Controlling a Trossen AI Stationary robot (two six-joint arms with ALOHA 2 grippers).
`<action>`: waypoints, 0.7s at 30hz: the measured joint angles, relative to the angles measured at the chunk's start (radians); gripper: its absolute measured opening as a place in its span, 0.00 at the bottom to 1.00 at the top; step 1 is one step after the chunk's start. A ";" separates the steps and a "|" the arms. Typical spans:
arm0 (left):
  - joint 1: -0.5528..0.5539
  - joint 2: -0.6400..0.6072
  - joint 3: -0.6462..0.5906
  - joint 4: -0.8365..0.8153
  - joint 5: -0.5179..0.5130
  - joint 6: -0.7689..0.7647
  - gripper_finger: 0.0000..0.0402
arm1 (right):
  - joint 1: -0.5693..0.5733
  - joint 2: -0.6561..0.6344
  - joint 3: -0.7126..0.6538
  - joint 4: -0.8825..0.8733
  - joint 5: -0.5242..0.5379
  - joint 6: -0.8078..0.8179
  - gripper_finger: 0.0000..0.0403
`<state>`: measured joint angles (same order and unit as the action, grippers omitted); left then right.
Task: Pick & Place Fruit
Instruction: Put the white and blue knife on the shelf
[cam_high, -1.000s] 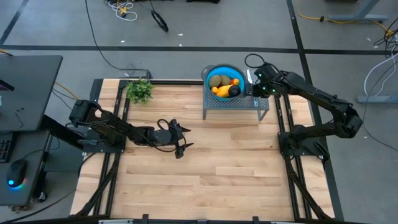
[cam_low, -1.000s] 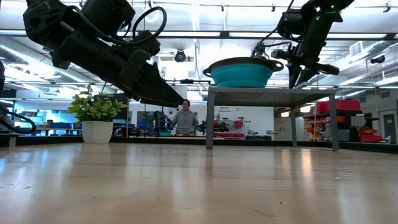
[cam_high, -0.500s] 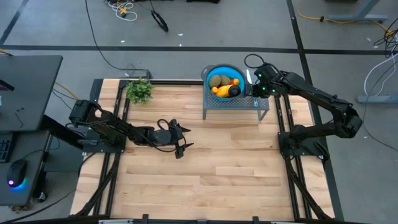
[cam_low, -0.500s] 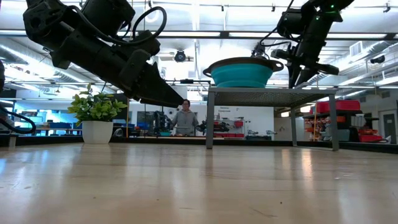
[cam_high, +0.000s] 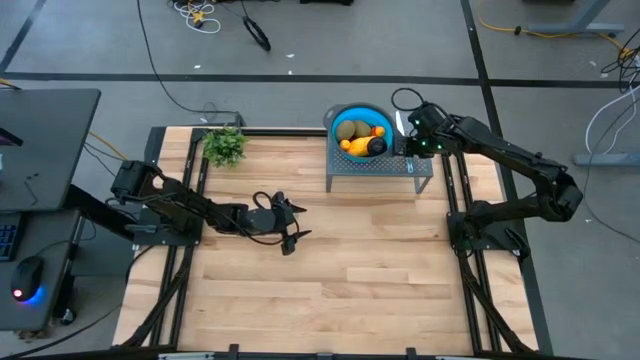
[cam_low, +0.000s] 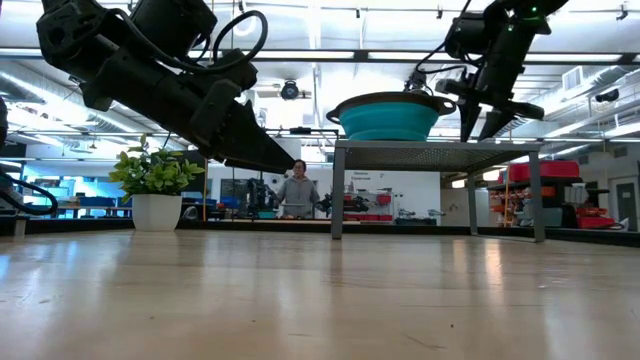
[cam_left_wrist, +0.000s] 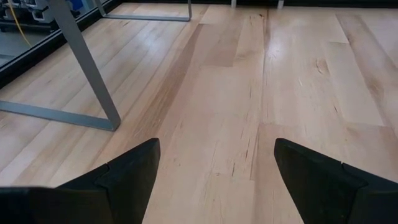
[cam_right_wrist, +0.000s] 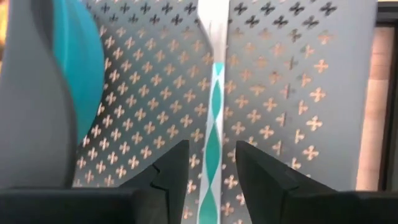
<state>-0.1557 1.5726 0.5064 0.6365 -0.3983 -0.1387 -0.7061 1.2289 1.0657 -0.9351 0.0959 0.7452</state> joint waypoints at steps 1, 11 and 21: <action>0.000 0.000 0.000 0.000 0.000 0.000 0.81 | 0.005 0.000 0.000 -0.004 -0.003 -0.003 0.35; 0.000 0.000 0.000 0.000 0.000 0.000 0.81 | 0.056 -0.003 0.000 -0.037 -0.019 -0.010 0.35; 0.000 0.000 0.000 0.000 0.000 0.000 0.81 | 0.096 -0.003 0.000 -0.056 -0.020 -0.001 0.35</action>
<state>-0.1555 1.5726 0.5065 0.6369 -0.3985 -0.1390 -0.6101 1.2255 1.0660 -0.9914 0.0757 0.7445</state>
